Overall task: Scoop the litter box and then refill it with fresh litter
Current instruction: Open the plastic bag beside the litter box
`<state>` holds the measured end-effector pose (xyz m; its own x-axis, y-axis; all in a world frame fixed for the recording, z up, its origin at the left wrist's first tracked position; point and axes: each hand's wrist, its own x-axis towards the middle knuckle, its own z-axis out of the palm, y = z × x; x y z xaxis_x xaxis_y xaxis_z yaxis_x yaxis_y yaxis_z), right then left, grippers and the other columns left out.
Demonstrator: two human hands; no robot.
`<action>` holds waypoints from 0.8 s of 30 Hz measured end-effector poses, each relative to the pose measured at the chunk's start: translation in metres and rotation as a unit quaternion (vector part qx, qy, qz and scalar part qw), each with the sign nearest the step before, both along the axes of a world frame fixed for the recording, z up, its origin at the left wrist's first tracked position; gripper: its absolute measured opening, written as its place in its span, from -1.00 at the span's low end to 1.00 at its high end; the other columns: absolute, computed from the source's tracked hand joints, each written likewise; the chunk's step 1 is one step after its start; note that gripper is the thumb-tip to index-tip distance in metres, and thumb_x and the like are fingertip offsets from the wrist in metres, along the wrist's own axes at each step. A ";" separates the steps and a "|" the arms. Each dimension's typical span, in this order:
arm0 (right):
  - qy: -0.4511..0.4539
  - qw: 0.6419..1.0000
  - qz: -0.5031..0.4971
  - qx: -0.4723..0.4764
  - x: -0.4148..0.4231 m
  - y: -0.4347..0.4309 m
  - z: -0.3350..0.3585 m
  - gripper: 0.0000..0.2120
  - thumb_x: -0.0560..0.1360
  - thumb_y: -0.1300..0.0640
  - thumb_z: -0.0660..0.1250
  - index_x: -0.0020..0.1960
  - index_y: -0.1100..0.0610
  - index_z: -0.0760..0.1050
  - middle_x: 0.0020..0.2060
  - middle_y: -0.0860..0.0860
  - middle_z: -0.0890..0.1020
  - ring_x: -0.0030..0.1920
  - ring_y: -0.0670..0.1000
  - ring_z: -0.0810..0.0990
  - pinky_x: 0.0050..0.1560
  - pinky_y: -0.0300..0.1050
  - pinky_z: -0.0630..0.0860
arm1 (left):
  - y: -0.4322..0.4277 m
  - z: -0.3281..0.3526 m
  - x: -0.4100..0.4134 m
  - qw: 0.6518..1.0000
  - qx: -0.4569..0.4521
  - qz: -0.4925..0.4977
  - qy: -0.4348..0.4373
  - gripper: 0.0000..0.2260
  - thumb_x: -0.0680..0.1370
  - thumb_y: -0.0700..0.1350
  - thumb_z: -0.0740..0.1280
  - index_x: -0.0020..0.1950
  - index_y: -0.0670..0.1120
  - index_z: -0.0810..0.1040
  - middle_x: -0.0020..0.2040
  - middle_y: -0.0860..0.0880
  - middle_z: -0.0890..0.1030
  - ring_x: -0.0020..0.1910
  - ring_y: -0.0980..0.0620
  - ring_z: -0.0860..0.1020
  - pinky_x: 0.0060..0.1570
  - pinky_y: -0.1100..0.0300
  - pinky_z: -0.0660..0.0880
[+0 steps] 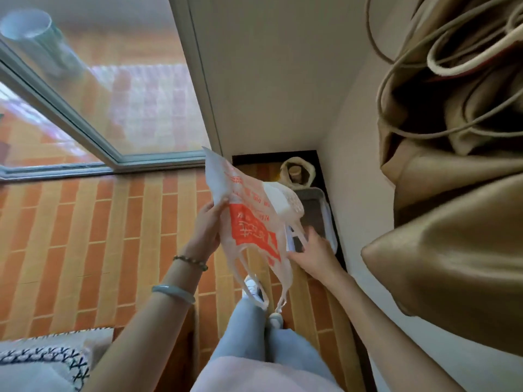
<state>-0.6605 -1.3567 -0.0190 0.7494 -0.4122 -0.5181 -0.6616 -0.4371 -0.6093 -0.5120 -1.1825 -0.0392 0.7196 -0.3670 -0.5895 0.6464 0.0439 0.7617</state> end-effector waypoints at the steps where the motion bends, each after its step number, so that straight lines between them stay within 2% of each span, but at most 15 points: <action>1: 0.003 1.000 0.008 0.020 0.008 0.003 -0.001 -0.48 0.38 -0.07 0.44 0.22 0.10 0.34 -0.05 -0.06 0.53 -0.07 -0.05 0.53 -0.16 -0.20 0.47 | 0.000 -0.003 0.002 1.000 0.001 0.007 0.010 -0.62 0.53 -0.03 0.34 0.22 -0.28 0.48 0.08 -0.28 0.61 0.01 -0.25 0.61 0.03 -0.13 0.56; 4: 0.026 0.997 0.039 0.056 0.030 0.011 -0.014 -0.30 0.29 -0.11 0.51 0.29 0.05 0.26 0.09 -0.02 0.55 0.07 0.03 0.57 -0.01 -0.08 0.52 | -0.003 -0.018 0.011 0.999 0.010 0.030 0.034 -0.67 0.52 -0.03 0.35 0.17 -0.24 0.50 0.02 -0.25 0.63 -0.06 -0.20 0.64 -0.06 -0.06 0.58; 7: 0.027 0.996 0.062 0.066 0.047 0.016 -0.040 -0.23 0.27 -0.15 0.51 0.33 0.00 0.22 0.12 -0.05 0.57 0.07 0.01 0.60 0.06 -0.03 0.56 | -0.007 -0.036 0.021 0.997 0.007 0.054 0.055 -0.74 0.53 -0.07 0.34 0.11 -0.23 0.51 -0.08 -0.20 0.65 -0.16 -0.13 0.65 -0.17 0.01 0.60; 10: 0.021 0.995 0.057 0.077 0.059 0.019 -0.074 -0.34 0.32 -0.14 0.47 0.31 -0.02 0.28 0.04 -0.08 0.60 0.01 -0.01 0.63 -0.01 -0.10 0.57 | -0.014 -0.058 0.027 0.996 0.015 0.065 0.060 -0.79 0.53 -0.11 0.33 0.05 -0.24 0.53 -0.11 -0.19 0.65 -0.18 -0.11 0.65 -0.14 0.03 0.61; 13: 0.038 0.997 0.019 0.068 0.070 0.013 -0.113 -0.59 0.45 -0.09 0.36 0.21 0.06 0.40 -0.05 -0.06 0.60 -0.02 0.03 0.62 0.02 -0.06 0.57 | -0.022 -0.088 0.030 0.993 0.034 0.092 0.068 -0.86 0.54 -0.16 0.30 -0.01 -0.23 0.53 -0.14 -0.18 0.64 -0.24 -0.06 0.65 -0.26 0.11 0.60; 17: 0.026 0.998 0.001 0.061 0.078 -0.006 -0.186 -0.73 0.52 -0.04 0.29 0.15 0.06 0.52 -0.12 -0.06 0.63 -0.12 -0.02 0.61 -0.02 -0.04 0.58 | -0.035 -0.149 0.032 0.992 0.038 0.107 0.063 -0.73 0.56 -0.17 0.28 0.20 -0.27 0.45 -0.06 -0.19 0.63 -0.16 -0.10 0.64 -0.23 0.09 0.62; 19: 0.012 0.998 0.009 0.068 0.086 -0.016 -0.229 -0.77 0.52 -0.04 0.29 0.11 0.03 0.54 -0.13 -0.09 0.64 -0.15 -0.08 0.62 -0.02 -0.06 0.60 | -0.040 -0.185 0.036 0.991 0.035 0.117 0.048 -0.72 0.55 -0.15 0.29 0.22 -0.24 0.45 -0.06 -0.16 0.63 -0.21 -0.06 0.64 -0.37 0.15 0.59; 21: -0.013 0.997 0.007 0.077 0.095 -0.026 -0.274 -0.81 0.51 -0.04 0.30 0.07 0.00 0.56 -0.12 -0.10 0.66 -0.12 -0.10 0.63 0.01 0.00 0.61 | -0.045 -0.226 0.039 0.992 0.026 0.117 0.047 -0.72 0.57 -0.15 0.27 0.24 -0.23 0.45 -0.07 -0.14 0.63 -0.24 -0.03 0.63 -0.45 0.20 0.55; 24: -0.058 0.995 0.024 0.074 0.114 -0.039 -0.332 -0.89 0.48 -0.05 0.35 -0.06 -0.03 0.56 -0.12 -0.07 0.65 -0.11 -0.09 0.63 0.00 0.00 0.61 | -0.052 -0.292 0.052 0.993 0.012 0.112 0.040 -0.70 0.59 -0.15 0.24 0.29 -0.22 0.41 -0.08 -0.07 0.58 -0.19 0.00 0.58 -0.39 0.24 0.59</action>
<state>-0.5467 -1.3953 -0.3506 0.8246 -0.2998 -0.4798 -0.5639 -0.3669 -0.7399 -0.4603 -1.2341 -0.3315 0.7316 -0.1886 -0.6551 0.6815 0.1755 0.7105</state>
